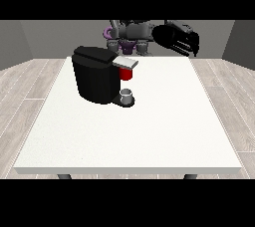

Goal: Insert the coffee pod into the coffee machine and close the lid

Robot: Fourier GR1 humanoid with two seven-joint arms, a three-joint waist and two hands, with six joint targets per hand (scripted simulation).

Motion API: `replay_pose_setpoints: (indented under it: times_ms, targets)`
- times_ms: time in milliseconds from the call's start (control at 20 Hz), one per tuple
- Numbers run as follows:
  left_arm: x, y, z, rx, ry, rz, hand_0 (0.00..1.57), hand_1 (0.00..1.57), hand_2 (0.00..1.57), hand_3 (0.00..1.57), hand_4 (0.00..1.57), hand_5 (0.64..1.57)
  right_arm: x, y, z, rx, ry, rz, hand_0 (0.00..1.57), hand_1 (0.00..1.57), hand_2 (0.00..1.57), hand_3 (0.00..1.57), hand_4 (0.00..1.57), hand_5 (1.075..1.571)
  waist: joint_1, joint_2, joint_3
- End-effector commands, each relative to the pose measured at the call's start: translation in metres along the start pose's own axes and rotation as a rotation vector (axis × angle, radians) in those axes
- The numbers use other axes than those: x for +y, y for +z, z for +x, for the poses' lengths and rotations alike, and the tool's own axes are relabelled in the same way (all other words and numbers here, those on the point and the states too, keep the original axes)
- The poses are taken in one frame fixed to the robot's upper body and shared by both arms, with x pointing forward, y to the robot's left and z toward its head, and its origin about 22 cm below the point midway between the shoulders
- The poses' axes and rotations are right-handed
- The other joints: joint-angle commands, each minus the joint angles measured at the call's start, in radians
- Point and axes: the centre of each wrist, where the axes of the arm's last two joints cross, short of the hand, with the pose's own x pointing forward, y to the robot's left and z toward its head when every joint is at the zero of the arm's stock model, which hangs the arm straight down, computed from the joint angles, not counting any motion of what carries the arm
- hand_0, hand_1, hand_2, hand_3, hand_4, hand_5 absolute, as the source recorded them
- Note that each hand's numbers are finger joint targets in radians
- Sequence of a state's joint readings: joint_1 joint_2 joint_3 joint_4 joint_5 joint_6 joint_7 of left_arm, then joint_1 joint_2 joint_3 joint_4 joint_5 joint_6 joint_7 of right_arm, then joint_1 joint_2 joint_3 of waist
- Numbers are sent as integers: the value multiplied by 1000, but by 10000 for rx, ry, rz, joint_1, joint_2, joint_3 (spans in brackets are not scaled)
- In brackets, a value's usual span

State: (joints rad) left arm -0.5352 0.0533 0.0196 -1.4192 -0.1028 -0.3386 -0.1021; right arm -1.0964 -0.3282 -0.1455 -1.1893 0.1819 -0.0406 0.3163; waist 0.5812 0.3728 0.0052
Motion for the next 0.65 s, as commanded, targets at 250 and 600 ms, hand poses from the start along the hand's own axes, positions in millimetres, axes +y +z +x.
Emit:
replay_pose_setpoints:
  times_ms: [250, 600]
  targets:
    - [-3, 21, -17, 666, 224, 393, 0, 0, 0, 0, 246, 1571, 64, 6, -8, -1233, -868, 1437, 0, 0, 0, 0, 0, 1571, -918, -727, -55]
    - [17, 71, -45, 1852, 738, 1568, 0, 0, 0, 0, 266, 1571, 133, 59, -63, -1437, -1952, 2893, 0, 0, 0, 0, 259, 1571, -2116, -1844, -51]
